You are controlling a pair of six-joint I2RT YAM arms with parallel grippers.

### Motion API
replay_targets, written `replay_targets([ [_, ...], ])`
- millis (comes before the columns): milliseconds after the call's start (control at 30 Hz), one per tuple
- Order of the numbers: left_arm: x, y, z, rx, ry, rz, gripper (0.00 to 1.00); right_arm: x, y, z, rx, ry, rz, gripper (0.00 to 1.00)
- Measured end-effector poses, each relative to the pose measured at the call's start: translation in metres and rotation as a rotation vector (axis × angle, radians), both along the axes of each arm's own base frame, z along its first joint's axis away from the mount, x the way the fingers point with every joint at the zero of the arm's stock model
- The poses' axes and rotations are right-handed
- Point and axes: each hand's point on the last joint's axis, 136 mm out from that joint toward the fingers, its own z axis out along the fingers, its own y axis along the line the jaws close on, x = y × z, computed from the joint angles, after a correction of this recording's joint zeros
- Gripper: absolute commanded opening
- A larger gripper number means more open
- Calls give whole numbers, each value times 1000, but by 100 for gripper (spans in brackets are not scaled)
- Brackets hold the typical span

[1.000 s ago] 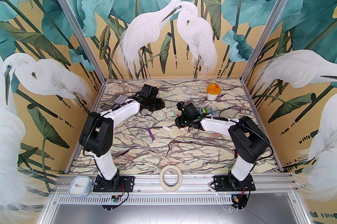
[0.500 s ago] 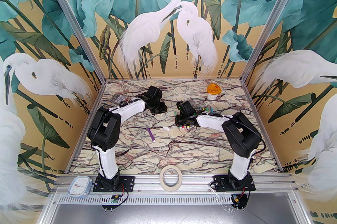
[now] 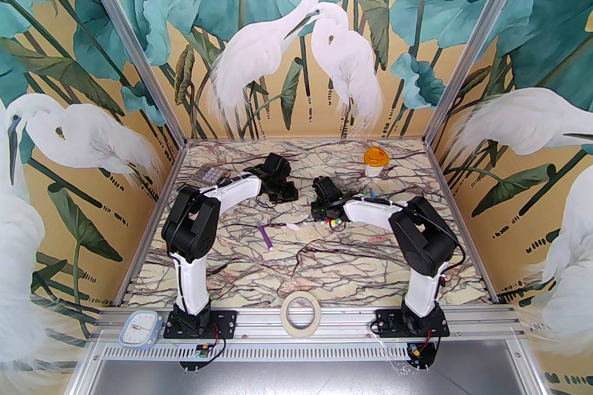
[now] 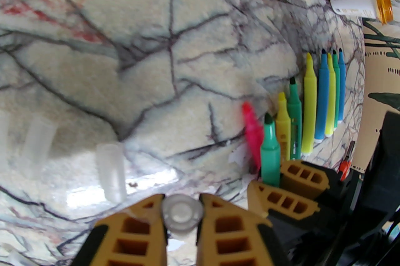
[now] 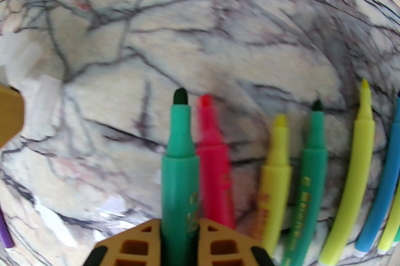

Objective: Open the pen caps

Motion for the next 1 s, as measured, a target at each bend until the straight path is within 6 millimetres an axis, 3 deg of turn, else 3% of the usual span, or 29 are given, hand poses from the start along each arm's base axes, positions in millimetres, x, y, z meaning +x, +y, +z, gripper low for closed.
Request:
replay_targets([
  [200, -2, -3, 0, 3, 3, -14, 6, -3, -2, 4, -3, -3, 9, 9],
  [433, 1, -7, -3, 6, 11, -22, 10, -2, 11, 33, 57, -61, 67, 12],
  [667, 1, -7, -23, 29, 51, -31, 16, -8, 22, 30, 60, -47, 112, 12],
  [1000, -1, -6, -30, 46, 73, -38, 26, -8, 21, 4, 18, -1, 108, 13],
])
